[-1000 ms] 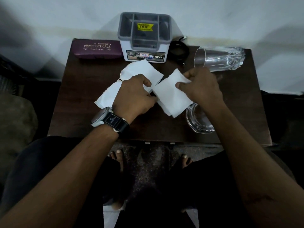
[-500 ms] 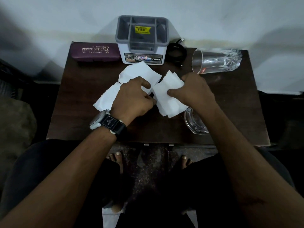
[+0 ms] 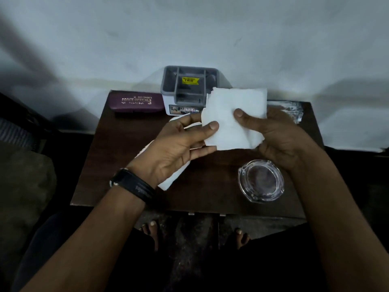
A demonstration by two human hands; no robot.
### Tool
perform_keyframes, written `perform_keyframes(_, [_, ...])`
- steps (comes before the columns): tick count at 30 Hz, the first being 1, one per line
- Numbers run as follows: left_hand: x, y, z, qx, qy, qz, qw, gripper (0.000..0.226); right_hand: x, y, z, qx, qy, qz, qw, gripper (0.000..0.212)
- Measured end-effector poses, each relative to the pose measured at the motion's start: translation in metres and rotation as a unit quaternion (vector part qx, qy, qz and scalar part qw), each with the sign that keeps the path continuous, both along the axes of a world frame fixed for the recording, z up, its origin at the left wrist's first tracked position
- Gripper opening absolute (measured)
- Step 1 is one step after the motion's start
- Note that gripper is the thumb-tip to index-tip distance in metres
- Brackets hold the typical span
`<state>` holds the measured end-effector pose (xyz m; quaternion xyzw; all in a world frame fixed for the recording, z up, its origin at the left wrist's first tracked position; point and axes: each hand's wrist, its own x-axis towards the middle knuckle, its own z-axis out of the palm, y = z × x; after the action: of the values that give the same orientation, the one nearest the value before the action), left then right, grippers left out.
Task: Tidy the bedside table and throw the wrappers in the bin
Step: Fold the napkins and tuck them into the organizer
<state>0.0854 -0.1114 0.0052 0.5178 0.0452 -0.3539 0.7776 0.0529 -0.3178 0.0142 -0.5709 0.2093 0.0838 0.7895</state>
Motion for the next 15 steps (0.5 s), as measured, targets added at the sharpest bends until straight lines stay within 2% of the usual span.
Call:
perform_keyframes(2, [0.000, 0.000, 0.003, -0.031, 0.000, 0.027, 0.999, 0.021, 0.001, 0.002, -0.001, 0.036, 0.005, -0.003, 0.999, 0.053])
perform_keyframes(6, [0.002, 0.001, 0.007, -0.049, -0.015, 0.049, 0.998, 0.024, 0.001, 0.005, -0.003, 0.075, 0.015, 0.002, 0.997, 0.053])
perform_keyframes(15, [0.004, 0.004, 0.000, 0.046, -0.112, 0.102, 0.987, 0.030, 0.006, 0.012, -0.003, 0.075, -0.003, -0.065, 0.995, 0.037])
